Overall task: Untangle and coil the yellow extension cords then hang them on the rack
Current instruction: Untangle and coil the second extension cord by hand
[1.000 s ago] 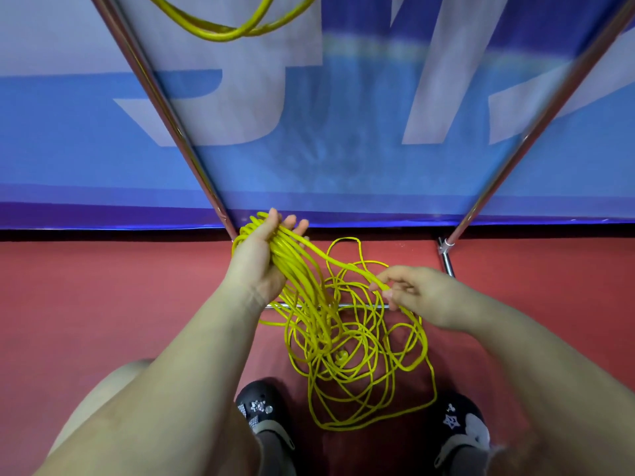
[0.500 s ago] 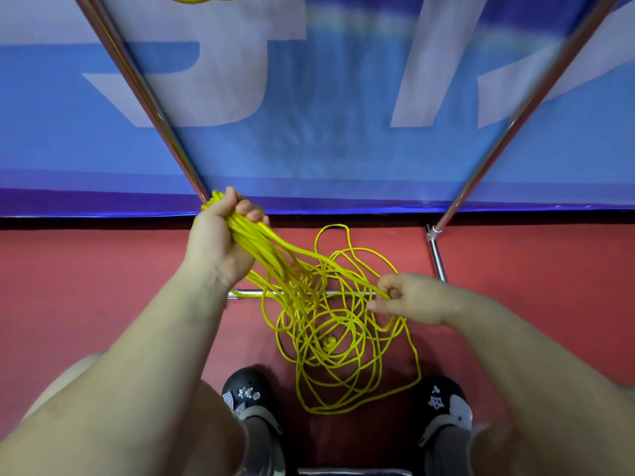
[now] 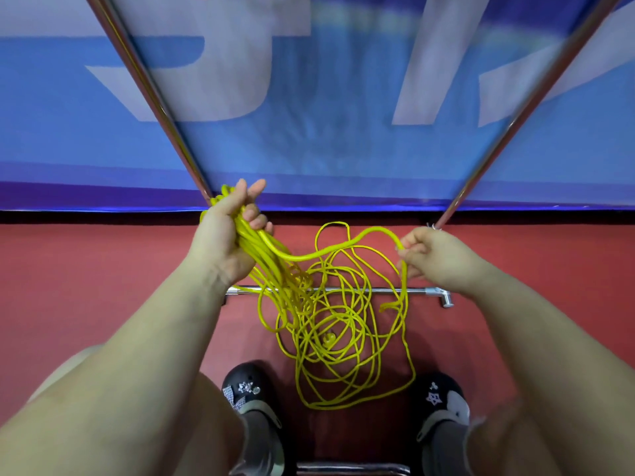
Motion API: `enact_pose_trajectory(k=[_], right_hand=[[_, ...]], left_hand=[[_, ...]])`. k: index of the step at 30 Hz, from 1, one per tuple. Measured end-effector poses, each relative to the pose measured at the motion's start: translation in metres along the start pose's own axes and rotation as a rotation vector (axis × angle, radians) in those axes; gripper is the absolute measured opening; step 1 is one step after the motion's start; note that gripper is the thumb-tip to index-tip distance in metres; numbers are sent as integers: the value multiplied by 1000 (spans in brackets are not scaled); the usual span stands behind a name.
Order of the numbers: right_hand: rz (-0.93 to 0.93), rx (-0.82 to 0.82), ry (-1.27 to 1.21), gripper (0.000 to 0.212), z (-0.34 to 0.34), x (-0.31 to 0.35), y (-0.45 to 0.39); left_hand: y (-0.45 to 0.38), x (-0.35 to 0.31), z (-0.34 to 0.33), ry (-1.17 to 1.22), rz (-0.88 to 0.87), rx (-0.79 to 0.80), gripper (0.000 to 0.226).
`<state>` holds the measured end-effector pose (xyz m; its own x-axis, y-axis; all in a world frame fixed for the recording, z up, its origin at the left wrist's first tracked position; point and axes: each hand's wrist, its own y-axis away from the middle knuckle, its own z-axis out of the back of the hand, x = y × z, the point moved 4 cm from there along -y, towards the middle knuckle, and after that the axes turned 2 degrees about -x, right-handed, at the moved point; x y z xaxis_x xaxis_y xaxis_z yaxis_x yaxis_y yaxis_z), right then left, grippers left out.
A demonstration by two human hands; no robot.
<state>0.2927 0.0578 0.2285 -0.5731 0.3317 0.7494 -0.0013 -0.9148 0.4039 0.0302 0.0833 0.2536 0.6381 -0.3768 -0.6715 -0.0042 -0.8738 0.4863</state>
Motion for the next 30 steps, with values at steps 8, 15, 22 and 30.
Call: enact_pose_trajectory(k=[8, 15, 22, 30], right_hand=[[-144, 87, -376, 15, -7, 26, 7], [-299, -23, -573, 15, 3, 18, 6], [-337, -88, -738, 13, 2, 22, 9], [-437, -80, -1169, 13, -23, 40, 8]], left_hand=[[5, 24, -20, -305, -53, 63, 20], [0, 21, -11, -389, -174, -55, 19], [4, 21, -8, -510, -212, -120, 28], [12, 41, -22, -640, -144, 27, 15]])
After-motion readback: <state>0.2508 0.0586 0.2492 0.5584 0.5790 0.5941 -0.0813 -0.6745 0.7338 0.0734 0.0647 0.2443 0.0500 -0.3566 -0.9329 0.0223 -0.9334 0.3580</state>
